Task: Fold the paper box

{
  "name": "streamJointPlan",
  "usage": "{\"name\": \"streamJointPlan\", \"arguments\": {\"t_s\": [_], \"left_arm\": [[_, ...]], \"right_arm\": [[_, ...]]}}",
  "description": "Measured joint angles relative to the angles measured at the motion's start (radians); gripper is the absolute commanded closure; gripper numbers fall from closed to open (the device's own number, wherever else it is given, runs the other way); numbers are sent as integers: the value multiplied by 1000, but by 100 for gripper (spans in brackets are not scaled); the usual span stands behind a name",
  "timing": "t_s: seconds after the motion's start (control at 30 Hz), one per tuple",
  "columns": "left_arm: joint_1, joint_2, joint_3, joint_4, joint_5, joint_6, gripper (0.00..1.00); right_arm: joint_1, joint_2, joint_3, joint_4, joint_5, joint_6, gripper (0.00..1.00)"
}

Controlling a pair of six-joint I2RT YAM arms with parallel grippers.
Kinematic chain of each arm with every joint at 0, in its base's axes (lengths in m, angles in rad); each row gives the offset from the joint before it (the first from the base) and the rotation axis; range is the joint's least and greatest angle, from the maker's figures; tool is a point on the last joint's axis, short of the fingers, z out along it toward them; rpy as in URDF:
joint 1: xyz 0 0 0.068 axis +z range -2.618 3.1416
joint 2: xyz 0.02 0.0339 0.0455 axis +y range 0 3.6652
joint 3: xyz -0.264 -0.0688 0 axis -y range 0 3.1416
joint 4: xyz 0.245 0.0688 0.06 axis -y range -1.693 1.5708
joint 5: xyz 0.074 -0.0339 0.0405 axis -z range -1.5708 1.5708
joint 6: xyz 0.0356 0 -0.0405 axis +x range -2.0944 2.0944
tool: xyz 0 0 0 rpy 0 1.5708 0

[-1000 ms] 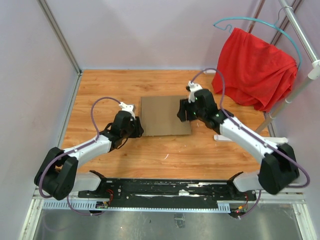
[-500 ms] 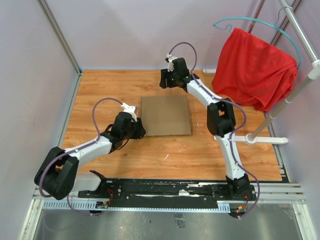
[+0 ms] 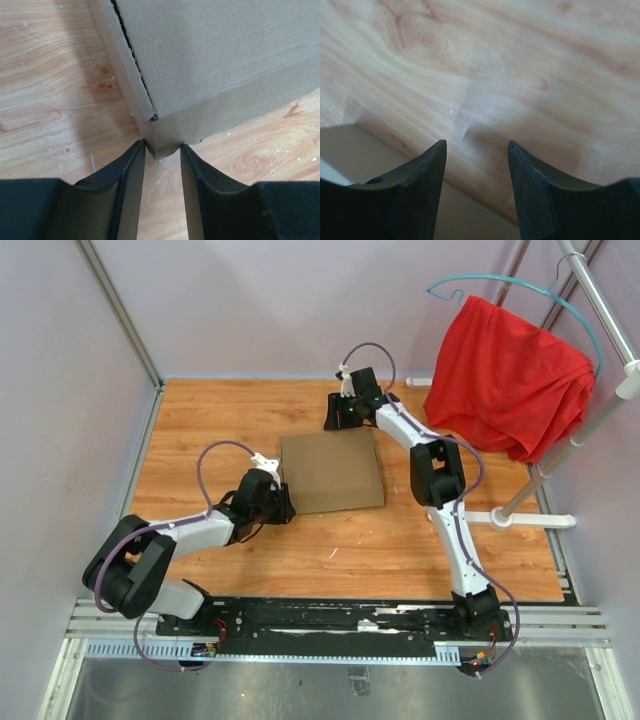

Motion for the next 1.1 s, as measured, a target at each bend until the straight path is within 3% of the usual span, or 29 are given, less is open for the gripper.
{"name": "streamJointPlan", "arguments": {"t_s": [0.4,0.6,0.77,0.9,1.0,1.1], "left_arm": [[-35,71,50,-32,-217,-11,64],[-38,87,51,-8,-326,-37,64],[-50,84,58,-22,-378,-51,64],[-63,-38,18,-53,-380,-81,68],[-79,-227,-56,-80,-332,-116,78],[-115,-423,-134,-101,-231,-143,82]], "right_arm": [[-2,-202,-342,21,-67,-59,57],[3,-305,-514,40,-96,-78,57],[11,-327,-547,40,-92,-82,57],[11,-320,-524,13,-87,-81,60],[14,-296,-468,-31,-86,-82,61],[14,-283,-432,-52,-79,-82,61]]}}
